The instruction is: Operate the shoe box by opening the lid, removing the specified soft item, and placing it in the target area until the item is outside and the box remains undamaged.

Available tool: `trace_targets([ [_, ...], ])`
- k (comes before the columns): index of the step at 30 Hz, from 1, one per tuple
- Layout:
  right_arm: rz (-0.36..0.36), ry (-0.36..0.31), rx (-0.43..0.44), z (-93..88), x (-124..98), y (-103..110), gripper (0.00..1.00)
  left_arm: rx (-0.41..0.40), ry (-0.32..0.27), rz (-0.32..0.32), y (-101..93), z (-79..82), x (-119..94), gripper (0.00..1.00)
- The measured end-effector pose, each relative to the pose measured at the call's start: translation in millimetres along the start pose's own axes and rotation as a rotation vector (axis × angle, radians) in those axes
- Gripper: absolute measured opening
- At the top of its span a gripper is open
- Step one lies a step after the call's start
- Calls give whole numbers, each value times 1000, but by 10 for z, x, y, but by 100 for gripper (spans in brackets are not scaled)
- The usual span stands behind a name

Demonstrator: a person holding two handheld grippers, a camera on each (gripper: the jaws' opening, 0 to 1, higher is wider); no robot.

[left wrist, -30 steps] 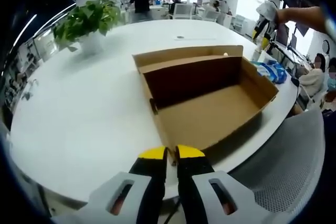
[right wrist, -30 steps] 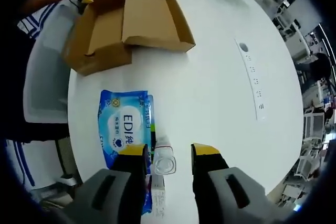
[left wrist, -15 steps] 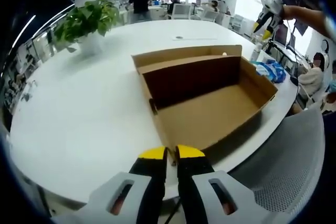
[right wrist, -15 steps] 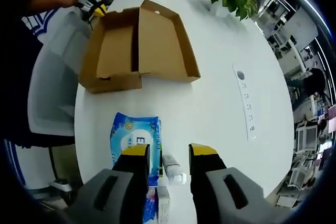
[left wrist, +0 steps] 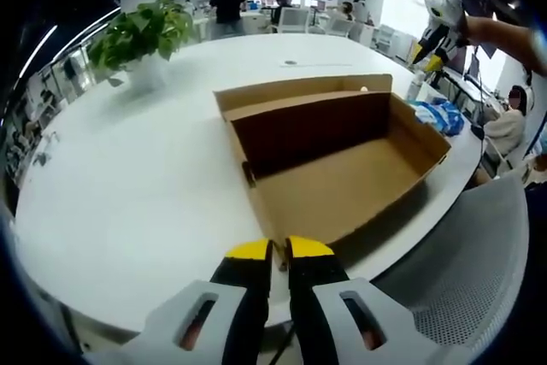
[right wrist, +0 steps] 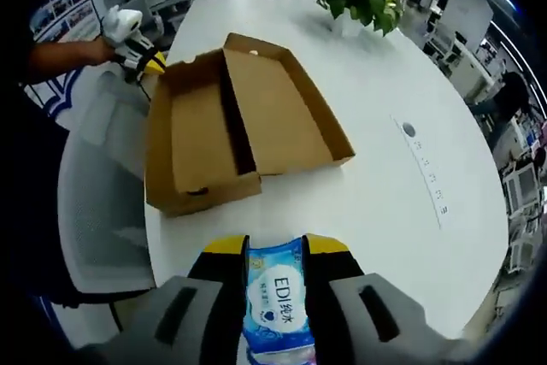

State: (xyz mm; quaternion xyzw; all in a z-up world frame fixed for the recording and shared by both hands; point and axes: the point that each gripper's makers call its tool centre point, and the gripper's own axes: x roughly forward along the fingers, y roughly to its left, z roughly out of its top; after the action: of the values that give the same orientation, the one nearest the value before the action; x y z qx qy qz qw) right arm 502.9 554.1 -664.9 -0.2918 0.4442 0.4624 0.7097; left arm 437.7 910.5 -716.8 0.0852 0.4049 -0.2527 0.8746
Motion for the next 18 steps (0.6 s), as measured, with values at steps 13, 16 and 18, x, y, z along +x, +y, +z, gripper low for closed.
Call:
trace_targets([
  [13,15,45,-33,-16,165,175,21,0,-3,-8,-4,-7,-9,3],
  [16,12,49,-25,-25,173,172,20,2,-1,-6,-7,-8,-8,3],
  [18,7,45,-22,-19,181,173,20,1,0,-5,-10,-9,-9,3],
])
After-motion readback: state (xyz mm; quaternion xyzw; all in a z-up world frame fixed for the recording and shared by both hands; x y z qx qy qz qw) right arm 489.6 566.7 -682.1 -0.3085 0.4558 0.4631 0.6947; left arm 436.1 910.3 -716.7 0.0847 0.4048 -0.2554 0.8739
